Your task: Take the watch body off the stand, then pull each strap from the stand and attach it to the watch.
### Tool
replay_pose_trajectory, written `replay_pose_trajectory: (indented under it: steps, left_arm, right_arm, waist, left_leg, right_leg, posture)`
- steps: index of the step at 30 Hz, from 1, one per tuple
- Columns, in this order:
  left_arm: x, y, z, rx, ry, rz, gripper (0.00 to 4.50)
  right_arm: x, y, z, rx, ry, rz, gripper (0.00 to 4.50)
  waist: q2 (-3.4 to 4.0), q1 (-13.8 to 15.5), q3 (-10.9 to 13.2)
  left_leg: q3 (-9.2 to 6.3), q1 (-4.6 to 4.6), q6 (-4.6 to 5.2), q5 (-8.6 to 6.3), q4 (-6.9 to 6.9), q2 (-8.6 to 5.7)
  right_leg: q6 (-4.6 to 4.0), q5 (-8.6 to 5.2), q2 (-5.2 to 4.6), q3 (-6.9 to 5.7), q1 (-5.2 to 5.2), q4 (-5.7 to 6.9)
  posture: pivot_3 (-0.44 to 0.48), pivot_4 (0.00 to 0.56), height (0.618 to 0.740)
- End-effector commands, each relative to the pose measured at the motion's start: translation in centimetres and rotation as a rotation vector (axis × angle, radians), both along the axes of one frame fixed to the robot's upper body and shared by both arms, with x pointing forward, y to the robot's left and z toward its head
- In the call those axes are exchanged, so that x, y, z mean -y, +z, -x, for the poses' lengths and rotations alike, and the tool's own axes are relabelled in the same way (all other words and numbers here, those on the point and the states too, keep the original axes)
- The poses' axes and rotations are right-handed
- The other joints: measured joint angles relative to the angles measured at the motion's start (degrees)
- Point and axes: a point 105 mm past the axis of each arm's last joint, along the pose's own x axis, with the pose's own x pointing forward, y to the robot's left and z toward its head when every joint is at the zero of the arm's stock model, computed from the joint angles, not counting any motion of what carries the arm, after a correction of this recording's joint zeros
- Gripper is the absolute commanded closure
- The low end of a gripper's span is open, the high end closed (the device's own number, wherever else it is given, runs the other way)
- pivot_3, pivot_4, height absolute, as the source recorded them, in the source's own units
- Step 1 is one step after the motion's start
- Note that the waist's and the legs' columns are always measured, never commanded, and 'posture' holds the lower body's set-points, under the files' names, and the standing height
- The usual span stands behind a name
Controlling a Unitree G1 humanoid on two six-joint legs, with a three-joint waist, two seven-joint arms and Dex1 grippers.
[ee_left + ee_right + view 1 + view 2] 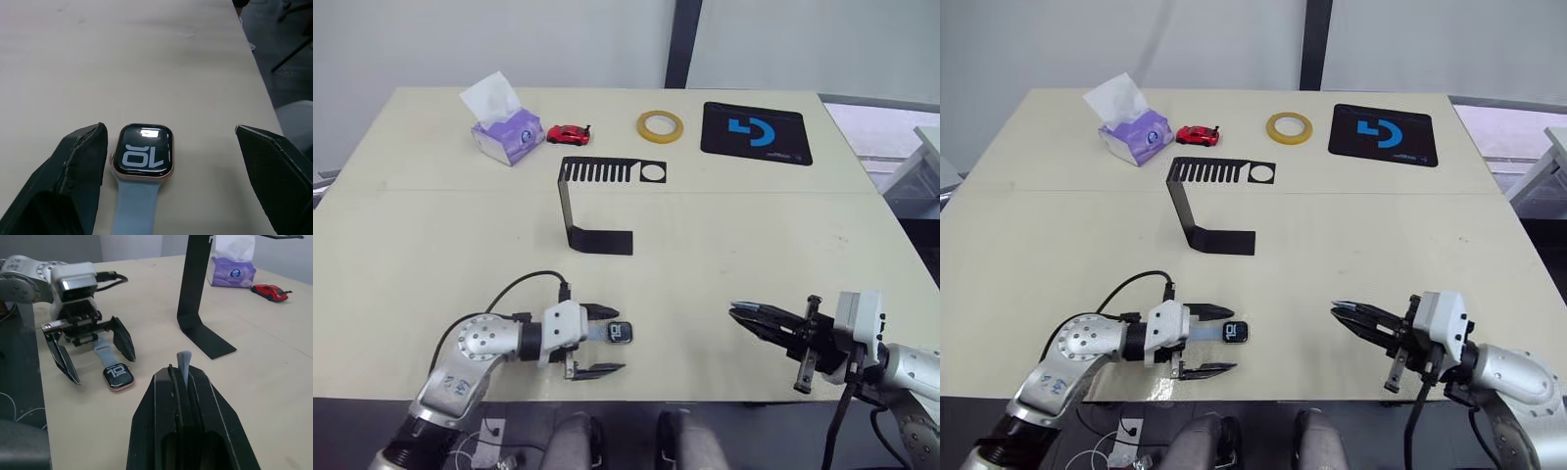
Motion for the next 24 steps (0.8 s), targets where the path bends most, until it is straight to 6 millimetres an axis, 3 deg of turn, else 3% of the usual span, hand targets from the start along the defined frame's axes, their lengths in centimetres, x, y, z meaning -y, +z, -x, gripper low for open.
replay_pose_trajectory:
  steps: [1, 24]
  left_arm:
    - [0.4, 0.2, -0.4, 0.033, 0.0, -0.007, 0.07]
    - [0.4, -1.1, -1.3, -0.037, 0.026, -0.033, 0.07]
  right_arm:
    - [-0.9, 0.8, 0.5, 0.021, 0.037, -0.008, 4.5]
    - [-1.2, 0.8, 0.6, 0.006, 0.035, -0.019, 4.5]
  waist:
    - [0.0, -0.01, 0.0]
    - [-0.01, -0.02, -0.01]
  left_leg:
    - [0.0, 0.0, 0.0, 0.0, 0.0, 0.0]
    - [0.0, 0.0, 0.02, 0.01, 0.08, 0.0]
  right_leg:
    - [0.0, 0.0, 0.0, 0.0, 0.0, 0.0]
    - [0.0, 0.0, 0.04, -0.03, 0.03, 0.05]
  posture:
    - [0.0, 0.15, 0.74]
    - [0.0, 0.15, 0.74]
